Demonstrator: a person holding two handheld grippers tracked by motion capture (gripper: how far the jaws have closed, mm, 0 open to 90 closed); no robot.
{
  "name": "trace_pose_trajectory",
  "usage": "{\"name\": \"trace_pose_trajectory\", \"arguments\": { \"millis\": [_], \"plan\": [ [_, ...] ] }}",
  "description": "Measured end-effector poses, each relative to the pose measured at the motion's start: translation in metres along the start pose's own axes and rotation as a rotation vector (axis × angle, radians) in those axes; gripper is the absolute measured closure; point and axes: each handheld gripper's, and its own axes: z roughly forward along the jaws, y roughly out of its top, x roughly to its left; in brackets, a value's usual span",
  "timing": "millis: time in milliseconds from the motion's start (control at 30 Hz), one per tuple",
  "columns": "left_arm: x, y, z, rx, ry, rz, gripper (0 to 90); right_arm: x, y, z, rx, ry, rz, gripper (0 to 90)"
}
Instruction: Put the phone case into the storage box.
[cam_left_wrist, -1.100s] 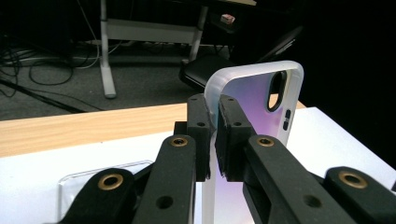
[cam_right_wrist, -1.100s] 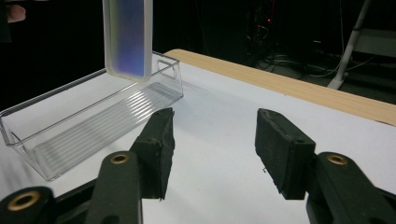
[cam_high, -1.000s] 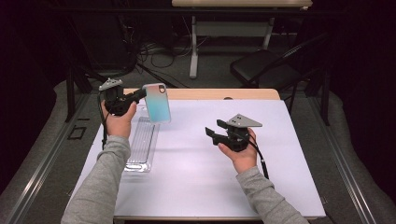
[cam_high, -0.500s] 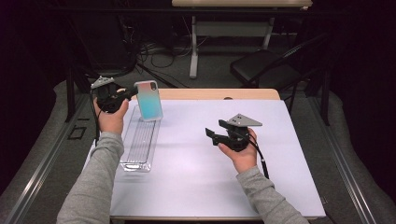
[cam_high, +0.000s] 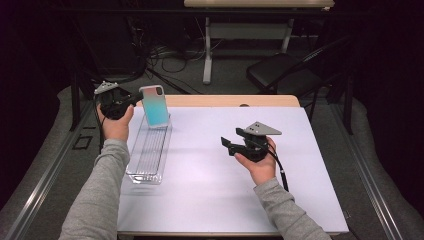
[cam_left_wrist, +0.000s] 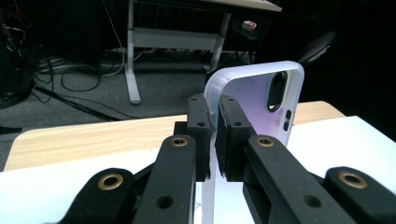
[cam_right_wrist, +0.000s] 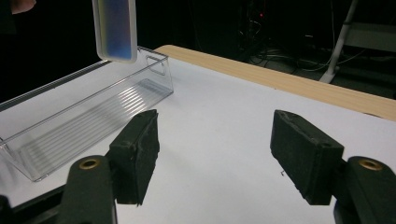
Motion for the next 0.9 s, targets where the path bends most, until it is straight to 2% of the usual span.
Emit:
{"name": "trace_pose_trajectory", "arguments": {
  "millis": [233,300,433,900],
  "plan": [
    [0.006,-0.001,0.003,-0.013,0.007,-0.003,85.0,-0.002,0.0,0.0,0.001,0.001,0.006,32.3],
    [0.008,-0.001,0.004,-0.018,0.02,0.004,85.0,-0.003,0.0,-0.001,-0.001,0.002,0.004,32.3],
    [0.011,-0.002,0.006,-0.024,0.014,0.012,85.0,-0.003,0.0,-0.001,-0.003,-0.003,0.005,32.3],
    [0.023,-0.006,0.013,-0.02,0.038,0.029,85.1,-0.004,0.0,-0.002,-0.003,-0.01,0.0,32.3]
  ]
}}
